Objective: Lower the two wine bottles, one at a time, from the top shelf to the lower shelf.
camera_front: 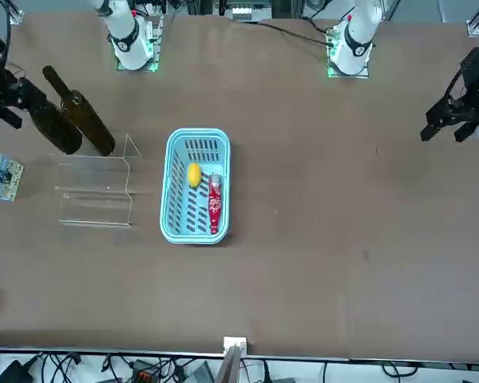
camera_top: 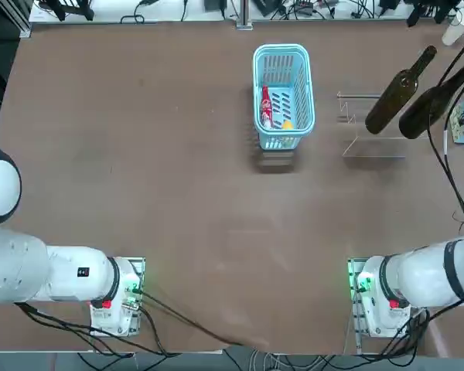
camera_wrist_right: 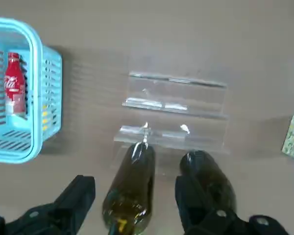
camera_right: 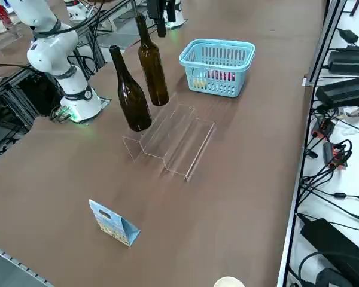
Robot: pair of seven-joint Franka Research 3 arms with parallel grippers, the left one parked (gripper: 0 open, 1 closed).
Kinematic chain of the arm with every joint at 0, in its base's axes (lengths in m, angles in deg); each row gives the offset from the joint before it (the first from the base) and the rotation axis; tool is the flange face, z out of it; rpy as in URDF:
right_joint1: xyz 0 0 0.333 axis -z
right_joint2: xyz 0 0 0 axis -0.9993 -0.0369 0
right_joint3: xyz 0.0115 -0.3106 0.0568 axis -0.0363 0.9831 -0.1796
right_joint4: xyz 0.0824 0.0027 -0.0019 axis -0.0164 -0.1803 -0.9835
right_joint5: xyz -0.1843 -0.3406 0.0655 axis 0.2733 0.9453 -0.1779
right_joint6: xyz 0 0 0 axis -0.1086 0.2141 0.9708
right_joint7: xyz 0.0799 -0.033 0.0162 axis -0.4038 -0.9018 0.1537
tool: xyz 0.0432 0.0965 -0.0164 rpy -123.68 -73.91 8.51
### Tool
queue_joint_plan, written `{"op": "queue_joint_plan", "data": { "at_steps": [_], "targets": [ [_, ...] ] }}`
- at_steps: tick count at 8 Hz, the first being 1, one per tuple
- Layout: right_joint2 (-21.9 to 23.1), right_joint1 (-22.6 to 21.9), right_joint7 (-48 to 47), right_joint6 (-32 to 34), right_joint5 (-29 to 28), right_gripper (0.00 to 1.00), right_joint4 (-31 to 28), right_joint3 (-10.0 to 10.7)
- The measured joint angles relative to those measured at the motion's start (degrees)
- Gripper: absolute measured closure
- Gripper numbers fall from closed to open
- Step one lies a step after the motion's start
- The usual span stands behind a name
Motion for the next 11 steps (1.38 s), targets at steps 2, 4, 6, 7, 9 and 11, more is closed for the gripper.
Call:
{"op": "queue_joint_plan", "data": {
  "at_steps": [2, 4, 6, 7, 9, 11],
  "targets": [
    [1.3, -0.1, -2.3, 2.9, 0.0, 0.0, 0.0, -2.0],
    [2.9, -0.1, -2.7, 4.9, 0.1, 0.0, -0.6, -2.6],
    [4.7, -0.1, -2.7, 5.2, 0.4, 0.0, -2.8, -2.7],
    [5.4, -0.1, -2.7, 5.2, 0.8, 0.01, -3.9, -2.7],
    [6.5, -0.1, -2.7, 5.8, 1.2, 0.05, -5.8, -2.8],
    [6.8, -0.1, -2.7, 6.9, 1.2, 0.07, -6.6, -3.0]
  ]
}}
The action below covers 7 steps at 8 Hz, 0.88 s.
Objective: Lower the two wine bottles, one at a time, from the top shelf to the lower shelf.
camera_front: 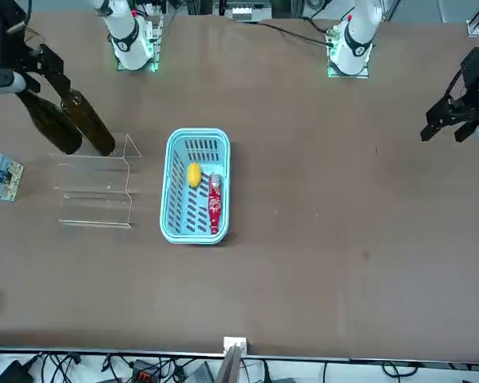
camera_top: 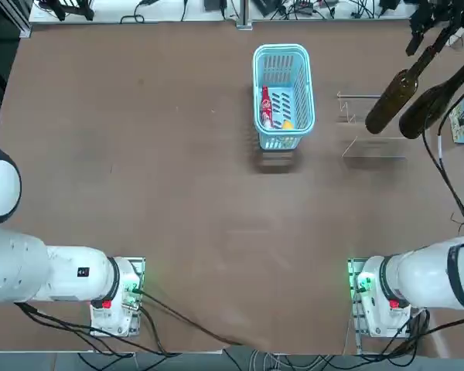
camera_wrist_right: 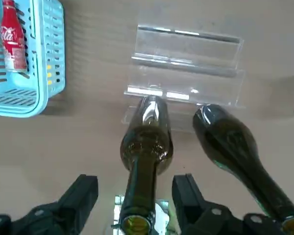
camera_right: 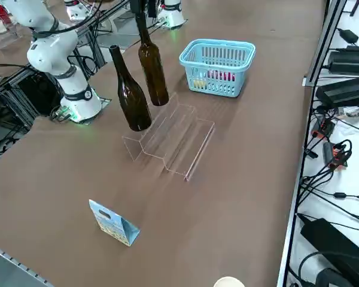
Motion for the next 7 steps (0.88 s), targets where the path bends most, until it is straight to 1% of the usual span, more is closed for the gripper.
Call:
{"op": "queue_joint_plan", "data": {
  "at_steps": [2, 3, 5, 7],
  "targets": [
    [0.0, 0.0, 0.0, 1.2, 0.0, 0.11, -0.3, 0.0],
    [0.0, 0.0, 0.0, 1.8, 0.0, 0.2, -0.3, -0.1],
    [0.0, 0.0, 0.0, 2.6, 0.0, 0.25, -0.6, -0.3],
    [0.0, 0.0, 0.0, 2.9, 0.0, 0.34, -0.9, -0.3]
  ]
}}
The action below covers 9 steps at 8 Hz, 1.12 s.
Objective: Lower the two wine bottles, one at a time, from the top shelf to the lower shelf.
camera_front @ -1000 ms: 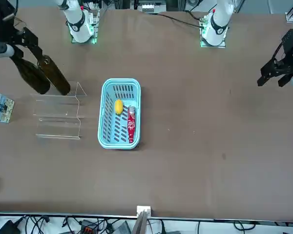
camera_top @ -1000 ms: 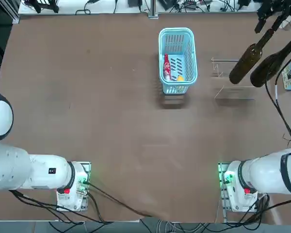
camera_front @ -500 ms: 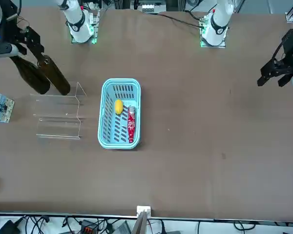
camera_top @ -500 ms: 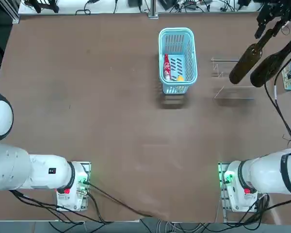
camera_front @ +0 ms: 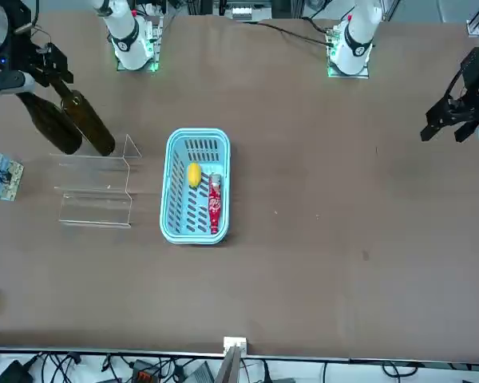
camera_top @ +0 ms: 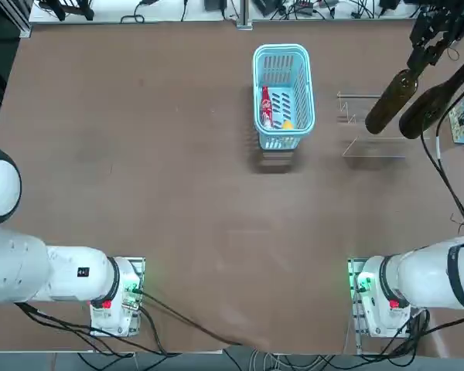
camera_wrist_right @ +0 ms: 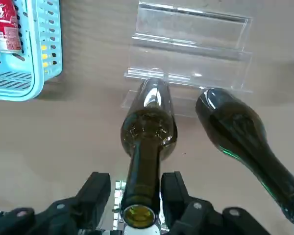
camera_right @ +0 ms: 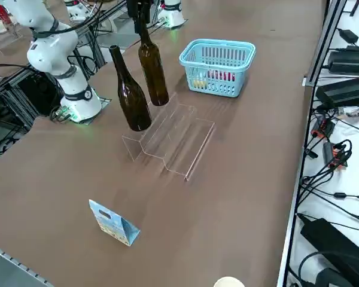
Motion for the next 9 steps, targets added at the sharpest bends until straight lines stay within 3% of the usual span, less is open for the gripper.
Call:
{"op": "queue_joint_plan", "data": {
  "at_steps": [4, 6, 9],
  "targets": [
    [0.0, 0.0, 0.0, 0.5, 0.2, 0.49, 0.0, 0.0],
    [0.1, 0.0, 0.0, 0.7, 0.7, 0.61, 0.0, 0.0],
    [0.2, 0.0, 0.0, 0.9, 0.7, 0.61, -0.1, 0.0]
  ]
}}
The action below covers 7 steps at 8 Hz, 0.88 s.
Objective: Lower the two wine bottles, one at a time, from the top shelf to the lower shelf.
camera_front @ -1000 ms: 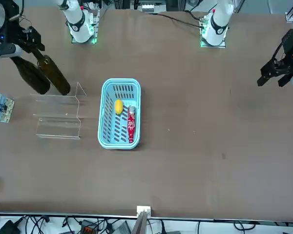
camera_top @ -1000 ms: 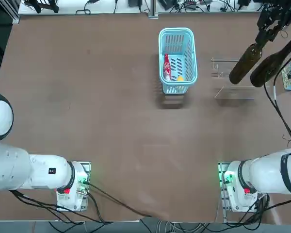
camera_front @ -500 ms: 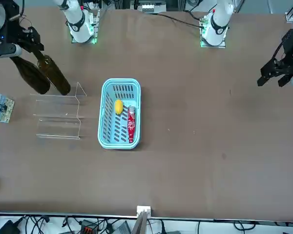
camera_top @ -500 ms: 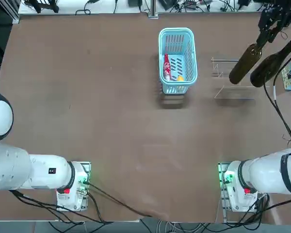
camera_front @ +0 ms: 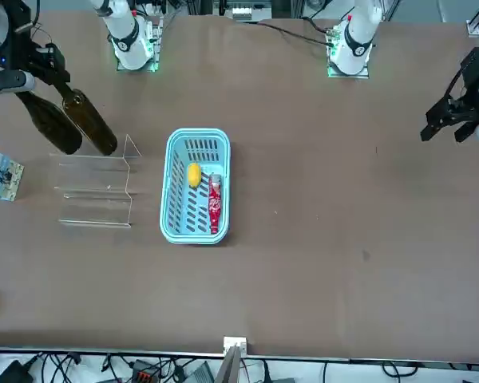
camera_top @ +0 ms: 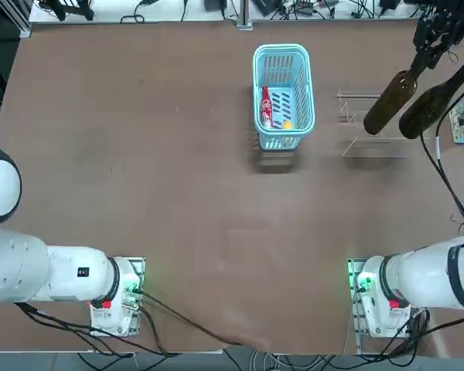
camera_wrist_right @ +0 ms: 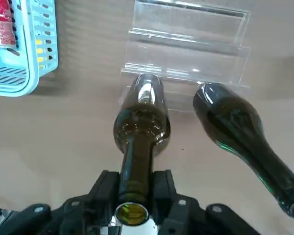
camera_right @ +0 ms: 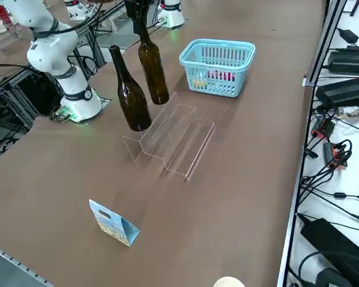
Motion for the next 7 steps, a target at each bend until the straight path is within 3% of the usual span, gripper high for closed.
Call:
{"op": "queue_joint_plan", "data": {
  "at_steps": [4, 7],
  "targets": [
    [-1.7, 0.0, 3.6, -1.0, 2.5, 0.61, 2.2, 0.0],
    [-10.5, 0.2, 9.7, -1.9, 3.0, 0.61, 12.9, 0.1]
  ]
}}
